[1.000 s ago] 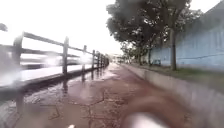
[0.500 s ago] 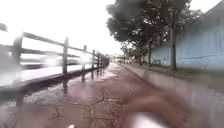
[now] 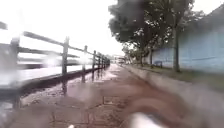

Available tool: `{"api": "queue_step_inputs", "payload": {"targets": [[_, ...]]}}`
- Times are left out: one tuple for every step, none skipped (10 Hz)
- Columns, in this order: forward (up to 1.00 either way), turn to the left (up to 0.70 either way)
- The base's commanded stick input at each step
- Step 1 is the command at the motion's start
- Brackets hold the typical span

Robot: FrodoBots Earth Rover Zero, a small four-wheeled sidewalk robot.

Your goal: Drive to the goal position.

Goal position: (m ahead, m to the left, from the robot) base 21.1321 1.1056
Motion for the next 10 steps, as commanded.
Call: {"api": "queue_step_inputs", "payload": {"targets": [[1.00, 0.00], [1.00, 0.00], [1.00, 0.00], [1.00, 0.00], [1.00, 0.00], [1.00, 0.00], [1.00, -0.37], [1.00, -0.36], [1.00, -0.31], [1.00, -0.02]]}}
